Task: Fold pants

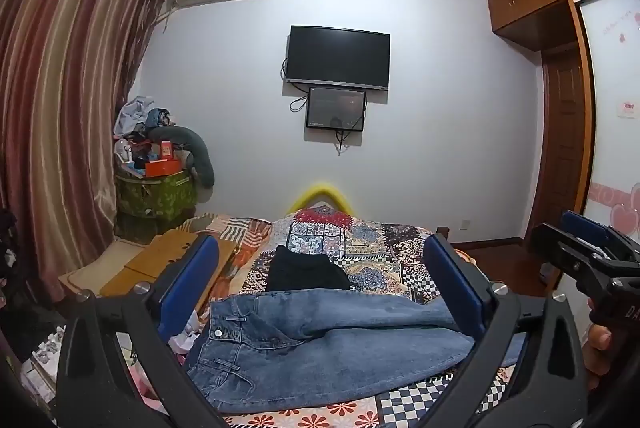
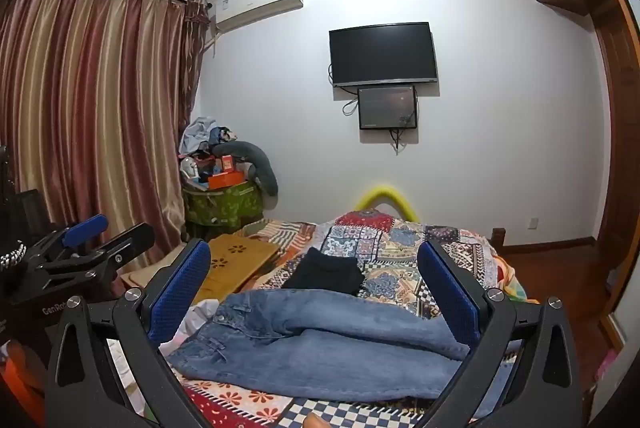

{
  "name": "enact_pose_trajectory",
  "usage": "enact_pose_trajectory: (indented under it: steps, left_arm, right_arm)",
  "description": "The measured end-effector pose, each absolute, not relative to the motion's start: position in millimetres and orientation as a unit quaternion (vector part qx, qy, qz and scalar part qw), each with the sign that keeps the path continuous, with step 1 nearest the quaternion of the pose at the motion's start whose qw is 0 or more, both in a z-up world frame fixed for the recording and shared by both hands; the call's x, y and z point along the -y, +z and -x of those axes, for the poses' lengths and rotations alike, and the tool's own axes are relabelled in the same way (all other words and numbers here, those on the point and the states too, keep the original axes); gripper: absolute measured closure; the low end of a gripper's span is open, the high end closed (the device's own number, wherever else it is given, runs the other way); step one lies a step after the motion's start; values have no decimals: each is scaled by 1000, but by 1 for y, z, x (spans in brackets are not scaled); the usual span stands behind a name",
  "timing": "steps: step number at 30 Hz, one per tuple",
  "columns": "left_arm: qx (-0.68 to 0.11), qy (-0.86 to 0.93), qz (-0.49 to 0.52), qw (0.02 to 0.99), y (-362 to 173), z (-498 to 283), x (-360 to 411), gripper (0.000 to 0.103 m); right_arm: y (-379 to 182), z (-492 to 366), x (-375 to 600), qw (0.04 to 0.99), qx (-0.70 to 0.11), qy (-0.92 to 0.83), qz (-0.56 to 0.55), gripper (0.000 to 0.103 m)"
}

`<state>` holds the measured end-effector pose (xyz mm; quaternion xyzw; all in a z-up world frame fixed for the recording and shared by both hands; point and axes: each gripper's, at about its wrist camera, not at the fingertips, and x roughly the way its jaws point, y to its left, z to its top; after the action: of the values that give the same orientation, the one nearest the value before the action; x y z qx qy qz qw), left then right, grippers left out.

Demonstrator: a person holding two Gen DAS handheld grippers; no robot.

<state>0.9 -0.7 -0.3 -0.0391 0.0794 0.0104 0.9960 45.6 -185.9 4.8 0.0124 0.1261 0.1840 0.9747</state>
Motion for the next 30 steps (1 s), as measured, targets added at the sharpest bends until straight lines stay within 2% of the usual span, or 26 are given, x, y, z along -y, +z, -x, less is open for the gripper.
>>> enact_pose_trajectory:
  steps: [30]
  left_arm:
    - [-70,-7,42,997,4,-2,5,0]
  right_arm:
    - [5,-45,192,976,-130,174,-14,0]
